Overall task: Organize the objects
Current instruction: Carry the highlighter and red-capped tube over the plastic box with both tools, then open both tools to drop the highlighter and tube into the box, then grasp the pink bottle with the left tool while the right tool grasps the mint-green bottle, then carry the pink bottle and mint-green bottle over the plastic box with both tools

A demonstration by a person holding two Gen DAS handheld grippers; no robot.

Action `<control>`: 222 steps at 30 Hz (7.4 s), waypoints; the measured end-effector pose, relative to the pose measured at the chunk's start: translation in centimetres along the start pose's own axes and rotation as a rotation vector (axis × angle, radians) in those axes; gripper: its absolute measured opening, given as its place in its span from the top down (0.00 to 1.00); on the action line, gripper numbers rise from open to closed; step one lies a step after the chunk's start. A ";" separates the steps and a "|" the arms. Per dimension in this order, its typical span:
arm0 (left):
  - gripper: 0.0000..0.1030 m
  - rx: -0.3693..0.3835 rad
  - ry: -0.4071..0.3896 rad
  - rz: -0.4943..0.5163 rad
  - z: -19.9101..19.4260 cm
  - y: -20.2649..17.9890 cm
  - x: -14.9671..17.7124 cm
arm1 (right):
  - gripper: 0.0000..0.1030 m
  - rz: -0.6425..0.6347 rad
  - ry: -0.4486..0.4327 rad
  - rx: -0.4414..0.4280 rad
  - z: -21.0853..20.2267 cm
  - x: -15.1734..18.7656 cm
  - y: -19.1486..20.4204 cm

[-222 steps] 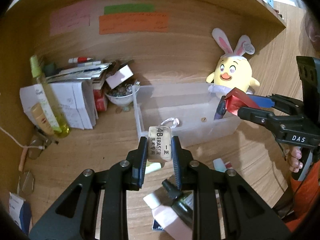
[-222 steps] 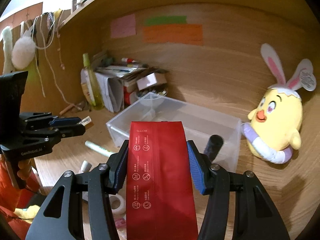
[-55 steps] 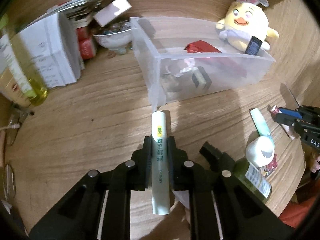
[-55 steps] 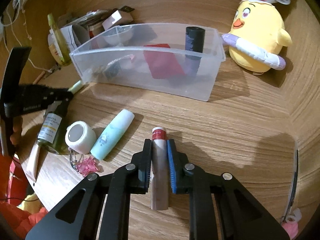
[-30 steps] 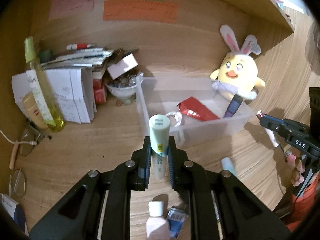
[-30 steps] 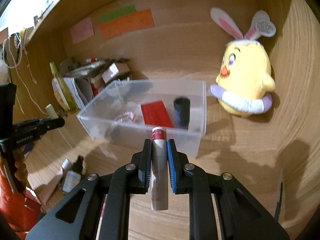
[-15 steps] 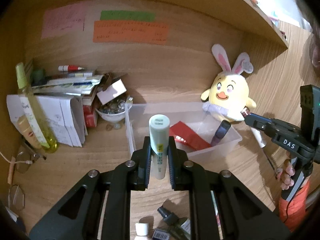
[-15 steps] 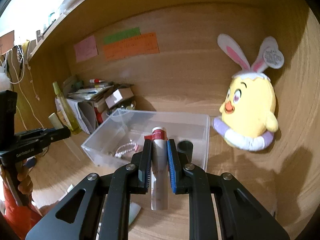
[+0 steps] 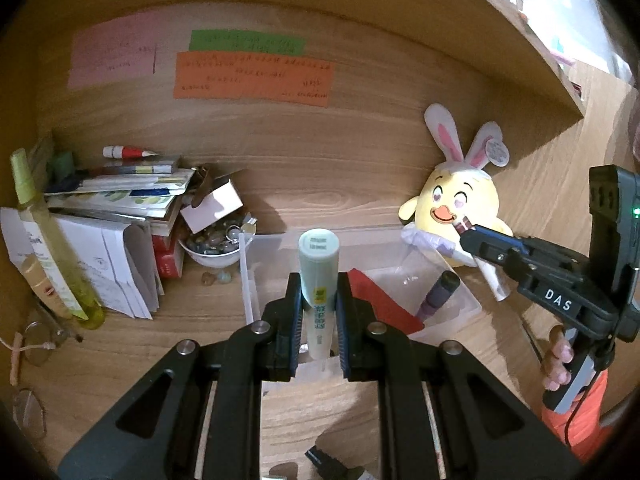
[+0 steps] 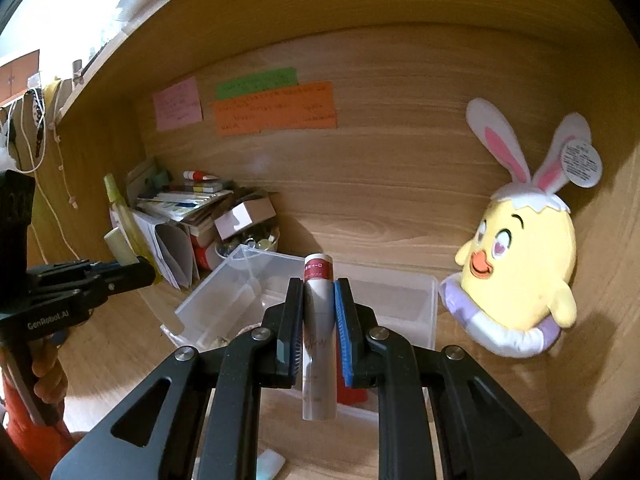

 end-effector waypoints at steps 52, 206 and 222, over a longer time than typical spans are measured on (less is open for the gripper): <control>0.33 -0.083 0.122 0.014 5.5 0.3 1.3 | 0.39 -0.100 0.166 0.068 7.6 2.5 1.3; 0.81 0.002 -0.113 0.019 -5.1 -2.8 -2.6 | 0.79 0.038 0.036 -0.002 -0.4 2.9 0.3; 0.81 0.011 -0.079 -0.011 -0.3 -2.2 -3.8 | 0.79 -0.007 0.078 0.031 3.6 0.9 0.4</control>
Point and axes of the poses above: each gripper's, at about its wrist camera, not at the fingertips, and z roughly the way its jaws point, y to its left, x to its underside, the point moved 6 cm from there along z, roughly the way its jaws point, and after that the axes turned 4 degrees about y, right-handed, at the moved point
